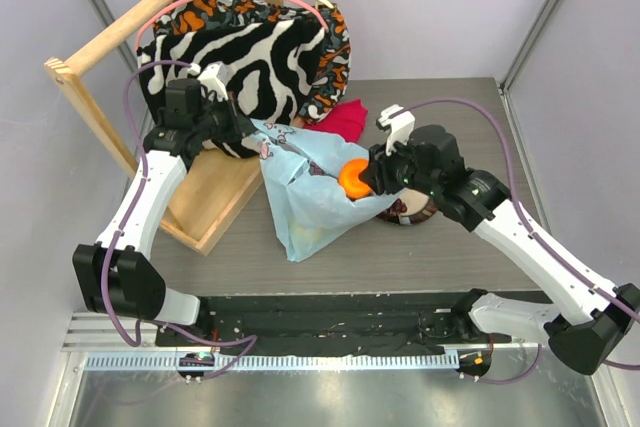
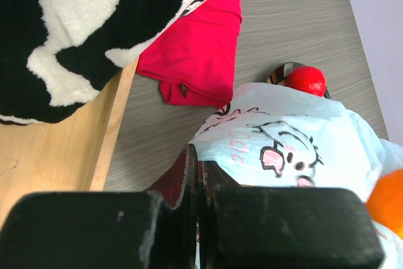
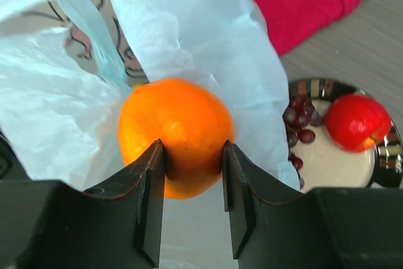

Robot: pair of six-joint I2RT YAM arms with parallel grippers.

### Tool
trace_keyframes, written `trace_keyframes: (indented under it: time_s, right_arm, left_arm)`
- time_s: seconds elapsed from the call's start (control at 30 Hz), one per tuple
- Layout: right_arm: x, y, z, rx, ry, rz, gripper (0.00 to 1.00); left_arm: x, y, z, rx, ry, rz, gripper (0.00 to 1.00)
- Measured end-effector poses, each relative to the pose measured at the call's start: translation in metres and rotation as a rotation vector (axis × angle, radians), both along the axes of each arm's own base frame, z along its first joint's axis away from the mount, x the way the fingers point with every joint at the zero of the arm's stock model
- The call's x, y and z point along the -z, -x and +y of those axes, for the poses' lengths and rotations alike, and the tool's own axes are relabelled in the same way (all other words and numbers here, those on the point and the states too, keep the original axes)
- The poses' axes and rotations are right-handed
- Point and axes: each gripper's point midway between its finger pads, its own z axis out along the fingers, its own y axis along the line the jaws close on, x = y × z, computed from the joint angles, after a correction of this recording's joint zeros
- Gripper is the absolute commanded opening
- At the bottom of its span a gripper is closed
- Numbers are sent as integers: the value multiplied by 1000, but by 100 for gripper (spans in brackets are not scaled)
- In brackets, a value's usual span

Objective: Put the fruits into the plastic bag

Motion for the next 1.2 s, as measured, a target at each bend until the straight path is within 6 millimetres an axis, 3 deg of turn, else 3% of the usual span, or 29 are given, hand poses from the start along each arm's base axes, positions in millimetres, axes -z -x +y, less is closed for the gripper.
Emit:
trace_keyframes:
  time_s: [0.07, 0.3, 0.67, 1.03, 1.2]
  right_arm:
    - [14, 3, -3, 9, 61, 29, 1]
    - [32, 3, -7, 36, 151, 53, 1]
    - [101, 4, 37, -54, 283, 176, 1]
    - [139, -4, 24, 22, 393, 201, 1]
    - [154, -6, 24, 35, 417, 228, 11]
  left_arm:
    - [0, 0, 0, 0, 0, 0, 0]
    - [0, 0, 0, 0, 0, 0, 0]
    - [0, 0, 0, 0, -1, 0, 0]
    - [0, 0, 0, 0, -2, 0, 0]
    - [0, 0, 0, 0, -2, 0, 0]
